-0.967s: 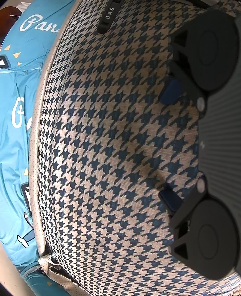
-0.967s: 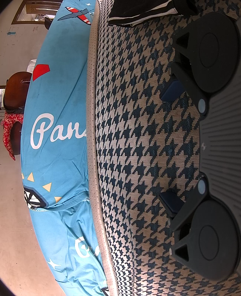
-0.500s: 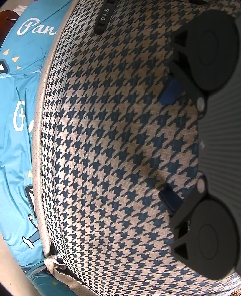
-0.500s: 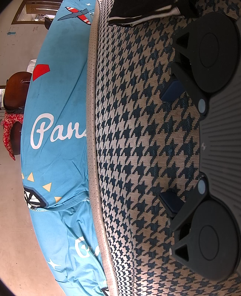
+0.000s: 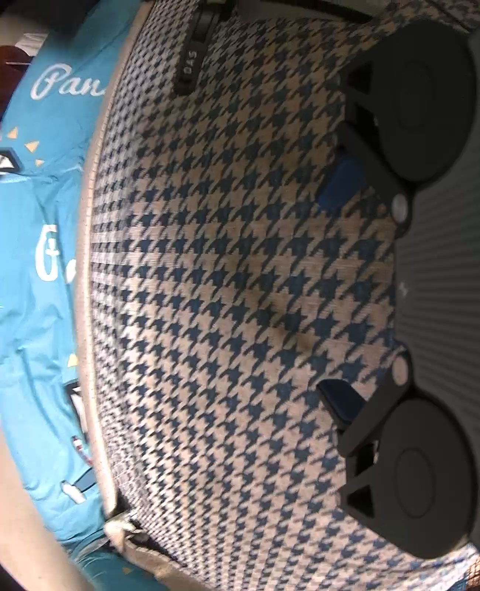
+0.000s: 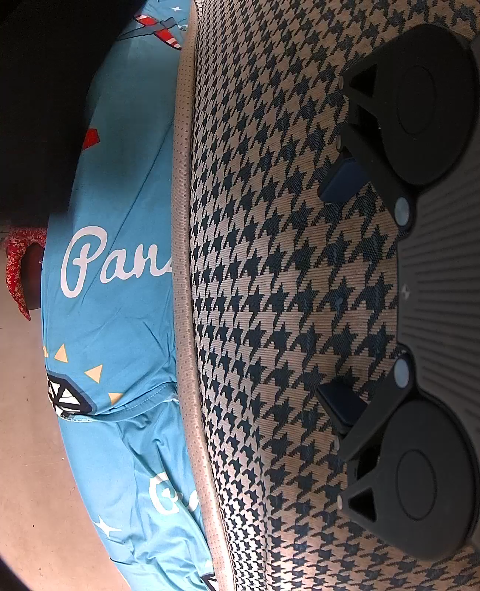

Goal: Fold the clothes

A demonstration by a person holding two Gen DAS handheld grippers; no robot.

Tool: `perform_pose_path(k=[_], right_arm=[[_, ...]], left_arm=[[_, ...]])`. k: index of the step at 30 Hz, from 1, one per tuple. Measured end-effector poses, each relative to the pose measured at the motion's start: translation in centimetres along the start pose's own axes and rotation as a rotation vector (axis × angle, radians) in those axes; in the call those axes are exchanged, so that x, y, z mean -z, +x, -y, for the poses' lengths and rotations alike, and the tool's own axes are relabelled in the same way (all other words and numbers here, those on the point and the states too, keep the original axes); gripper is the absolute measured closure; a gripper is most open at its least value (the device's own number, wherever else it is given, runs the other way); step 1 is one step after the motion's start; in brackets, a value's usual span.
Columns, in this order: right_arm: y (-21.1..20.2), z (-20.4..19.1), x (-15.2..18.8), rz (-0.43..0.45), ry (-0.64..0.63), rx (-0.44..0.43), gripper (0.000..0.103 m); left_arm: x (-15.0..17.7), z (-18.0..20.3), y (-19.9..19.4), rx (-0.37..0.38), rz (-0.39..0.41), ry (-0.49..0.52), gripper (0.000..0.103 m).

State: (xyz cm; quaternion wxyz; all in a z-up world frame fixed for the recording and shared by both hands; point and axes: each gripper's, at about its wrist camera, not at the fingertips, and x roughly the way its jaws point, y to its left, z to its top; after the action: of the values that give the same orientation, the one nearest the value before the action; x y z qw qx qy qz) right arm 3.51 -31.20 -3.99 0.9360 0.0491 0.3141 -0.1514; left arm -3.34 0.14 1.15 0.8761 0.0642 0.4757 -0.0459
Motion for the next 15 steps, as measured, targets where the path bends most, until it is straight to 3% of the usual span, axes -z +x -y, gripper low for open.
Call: perform_pose_path(k=[6,15], right_arm=[[-0.1,0.1,0.0,0.0,0.0,0.0,0.0],[-0.1,0.1,0.0,-0.001,0.0,0.0,0.0]], left_arm=[[1.0,1.0,-1.8,-0.019,0.095,0.063,0.0],[0.5,1.3,-2.2,-0.003,0.124,0.106,0.0]])
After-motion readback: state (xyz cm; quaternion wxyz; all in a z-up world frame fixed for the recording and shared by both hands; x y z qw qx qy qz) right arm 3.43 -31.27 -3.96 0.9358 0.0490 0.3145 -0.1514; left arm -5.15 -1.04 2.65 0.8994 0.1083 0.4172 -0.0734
